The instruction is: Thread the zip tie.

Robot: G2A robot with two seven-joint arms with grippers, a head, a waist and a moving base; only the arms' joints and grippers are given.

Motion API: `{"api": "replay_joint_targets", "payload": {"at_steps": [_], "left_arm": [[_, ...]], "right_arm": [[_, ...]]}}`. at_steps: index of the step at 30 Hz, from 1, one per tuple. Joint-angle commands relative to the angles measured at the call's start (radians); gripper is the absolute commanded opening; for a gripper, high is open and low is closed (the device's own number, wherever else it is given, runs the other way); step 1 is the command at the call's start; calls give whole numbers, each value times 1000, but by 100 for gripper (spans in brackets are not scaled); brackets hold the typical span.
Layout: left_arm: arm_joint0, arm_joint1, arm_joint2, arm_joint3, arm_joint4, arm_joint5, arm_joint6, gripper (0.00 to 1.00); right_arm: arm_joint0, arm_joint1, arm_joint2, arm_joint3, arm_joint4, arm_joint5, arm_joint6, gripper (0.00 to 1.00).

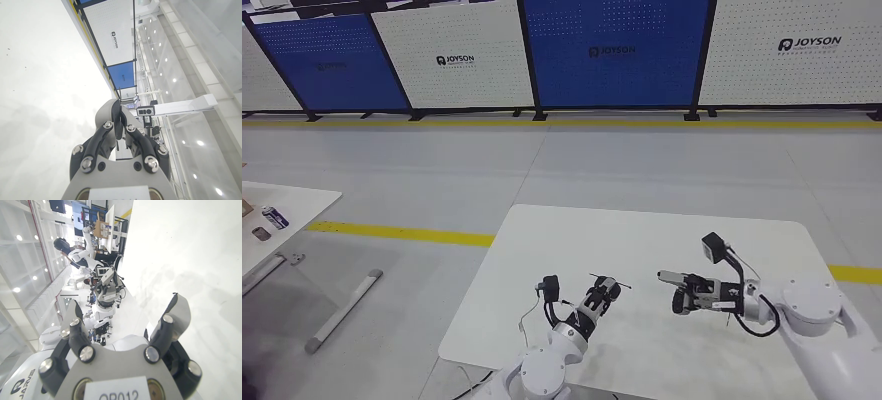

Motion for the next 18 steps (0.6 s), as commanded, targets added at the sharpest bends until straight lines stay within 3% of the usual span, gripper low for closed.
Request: {"api": "replay_joint_targets", "payload": {"at_steps": [1,4,7,11,18], "left_arm": [[0,0,0,0,0,0,0,0],[0,0,0,0,0,0,0,0],[0,0,0,0,0,0,0,0],[0,0,0,0,0,0,0,0],[0,0,0,0,0,0,0,0]], "right_arm": [[-3,9,15,-44,-60,55,-18,100],[-19,29,58,-118,-161,158,-27,100],[-30,47,94,-176,-247,227,-7,100],[-11,57,100,-183,-337,227,30,100],[-8,57,99,-188,-335,227,31,100]]}}
